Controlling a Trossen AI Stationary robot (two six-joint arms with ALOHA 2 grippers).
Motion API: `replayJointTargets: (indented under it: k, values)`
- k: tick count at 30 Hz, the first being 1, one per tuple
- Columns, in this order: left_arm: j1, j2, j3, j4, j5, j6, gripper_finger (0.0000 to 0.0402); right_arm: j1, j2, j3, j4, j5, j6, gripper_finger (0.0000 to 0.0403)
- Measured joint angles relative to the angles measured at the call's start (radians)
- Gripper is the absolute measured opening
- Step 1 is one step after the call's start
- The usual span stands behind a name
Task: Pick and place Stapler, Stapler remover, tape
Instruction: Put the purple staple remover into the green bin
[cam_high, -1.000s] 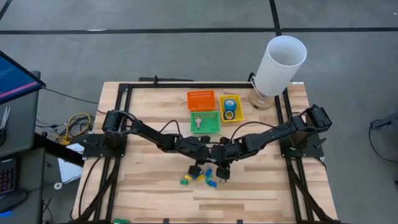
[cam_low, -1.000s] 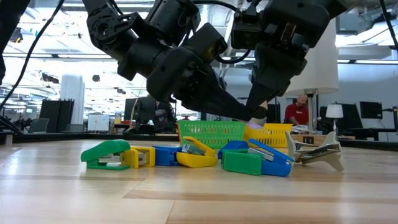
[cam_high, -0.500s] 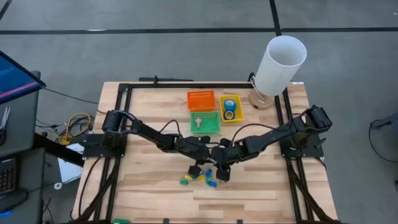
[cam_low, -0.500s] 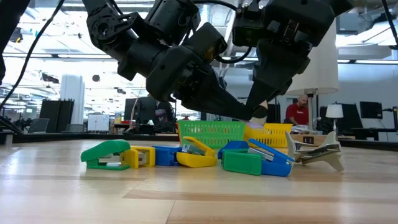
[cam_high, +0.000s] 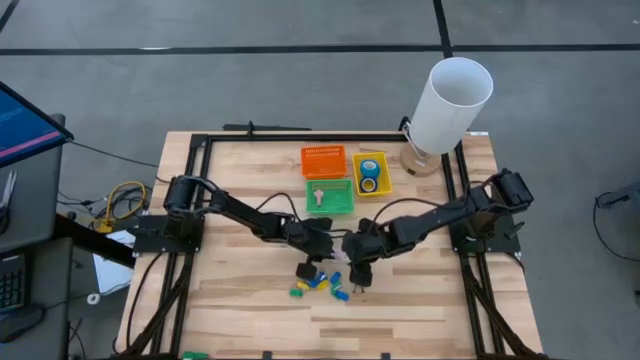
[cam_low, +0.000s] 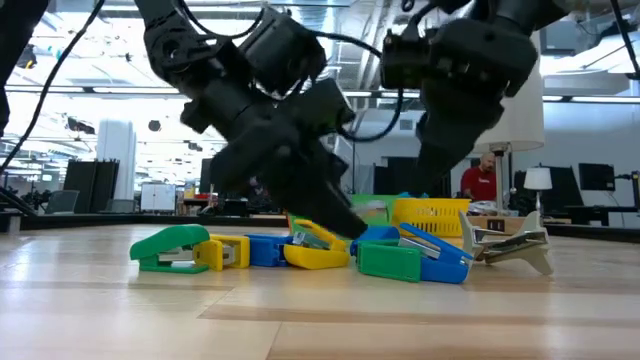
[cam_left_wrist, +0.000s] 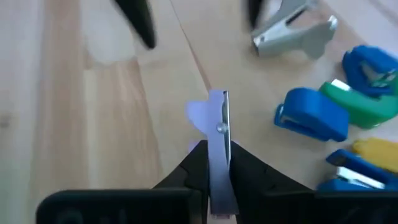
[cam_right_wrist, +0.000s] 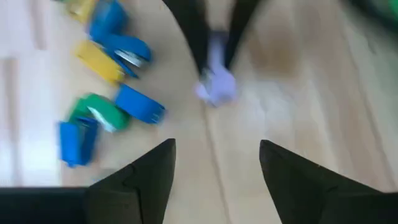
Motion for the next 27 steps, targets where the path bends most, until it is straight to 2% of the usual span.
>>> replayJointTargets:
  k: [3, 8, 13, 15, 22, 27]
  values:
    - [0.001, -0.056, -0.004, -0.06, 0.0, 0.015, 0.0026, -0.006, 0.0, 0.0, -0.053, 0.051, 0.018, 0.022]
    - [0.0, -0.185, -0.066, -0.063, -0.027, 0.019, 0.0029, -0.006, 0.0, 0.0, -0.076, 0.164, 0.023, 0.0207]
    - [0.02, -0.336, -0.121, -0.001, -0.274, 0.045, 0.0043, -0.006, 0.0, 0.0, -0.071, 0.172, 0.039, 0.0192]
    - [0.052, -0.379, -0.136, 0.068, -0.32, 0.044, 0.0045, -0.006, 0.0, 0.0, -0.061, 0.171, 0.039, 0.0185]
    - [0.238, -0.398, -0.158, 0.121, -0.272, -0.061, 0.0042, -0.005, -0.001, 0.0, -0.045, 0.171, 0.039, 0.0167]
    - [0.324, -0.326, -0.159, 0.122, -0.069, -0.08, 0.0049, -0.001, -0.001, 0.0, -0.046, 0.17, 0.039, 0.016]
